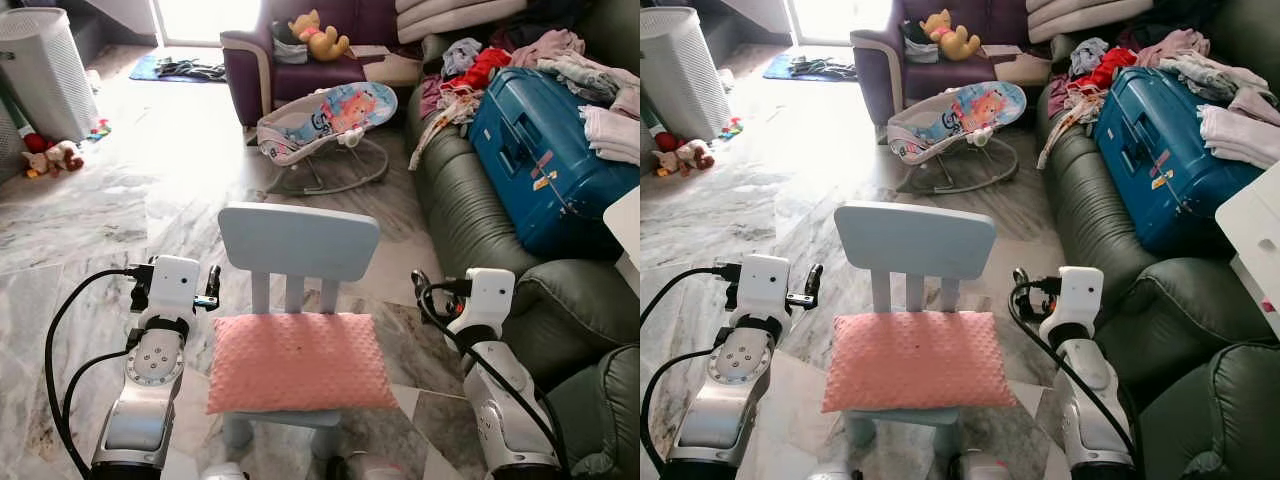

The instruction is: Move the pillow to the sofa

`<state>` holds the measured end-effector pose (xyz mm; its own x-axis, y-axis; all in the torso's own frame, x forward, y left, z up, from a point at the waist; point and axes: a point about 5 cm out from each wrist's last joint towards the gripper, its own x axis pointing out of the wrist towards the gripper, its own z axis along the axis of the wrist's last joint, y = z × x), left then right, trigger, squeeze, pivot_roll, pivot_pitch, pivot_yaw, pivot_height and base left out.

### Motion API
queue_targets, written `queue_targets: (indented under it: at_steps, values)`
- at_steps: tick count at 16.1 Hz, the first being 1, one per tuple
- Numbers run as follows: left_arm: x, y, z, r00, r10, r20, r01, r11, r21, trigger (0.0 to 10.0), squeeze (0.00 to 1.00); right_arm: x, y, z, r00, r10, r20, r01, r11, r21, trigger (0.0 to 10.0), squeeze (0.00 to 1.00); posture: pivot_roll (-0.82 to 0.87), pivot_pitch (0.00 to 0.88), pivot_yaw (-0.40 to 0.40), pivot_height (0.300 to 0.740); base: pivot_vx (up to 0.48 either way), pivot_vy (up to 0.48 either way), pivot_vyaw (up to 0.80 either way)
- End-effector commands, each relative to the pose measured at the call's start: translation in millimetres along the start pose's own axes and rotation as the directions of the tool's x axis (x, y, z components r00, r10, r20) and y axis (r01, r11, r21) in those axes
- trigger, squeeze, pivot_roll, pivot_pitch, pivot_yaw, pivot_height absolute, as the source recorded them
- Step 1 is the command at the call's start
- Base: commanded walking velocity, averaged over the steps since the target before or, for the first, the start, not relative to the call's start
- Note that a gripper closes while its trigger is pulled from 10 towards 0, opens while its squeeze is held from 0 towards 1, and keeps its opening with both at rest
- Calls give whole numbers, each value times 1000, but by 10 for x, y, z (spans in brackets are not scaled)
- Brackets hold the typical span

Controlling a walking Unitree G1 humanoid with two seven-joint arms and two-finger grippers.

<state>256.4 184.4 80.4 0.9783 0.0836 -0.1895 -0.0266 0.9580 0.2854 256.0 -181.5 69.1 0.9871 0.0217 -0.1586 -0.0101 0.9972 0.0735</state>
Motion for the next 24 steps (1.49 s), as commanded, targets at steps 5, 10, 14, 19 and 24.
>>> queue_targets:
  at_steps: [5,10,14,19,24]
  values:
    - [-24,-6,34,1000,5,12,-5,1000,0,10000,0,-11,16,37,1000,19,7,-19,1000,-1,10000,0,4,0,-40,740,0,0,0]
    - [-14,-27,53,1000,4,14,-4,1000,-6,10000,0,-20,11,35,1000,20,4,-20,1000,-3,10000,0,-5,0,-38,706,0,0,0]
    - [-10,-30,49,1000,8,10,-8,1000,-11,10000,0,-24,10,38,1000,24,6,-24,1000,-8,10000,0,-5,0,-42,656,0,0,0]
    - [-5,-31,55,1000,6,9,-6,1000,-8,10000,0,-18,27,31,1000,29,3,-29,1000,-11,10000,0,-5,0,-40,591,0,0,0]
    - [23,-50,104,999,-4,36,4,1000,2,10000,0,-9,28,31,1000,30,2,-30,999,-13,10000,0,-3,0,-41,582,0,0,0]
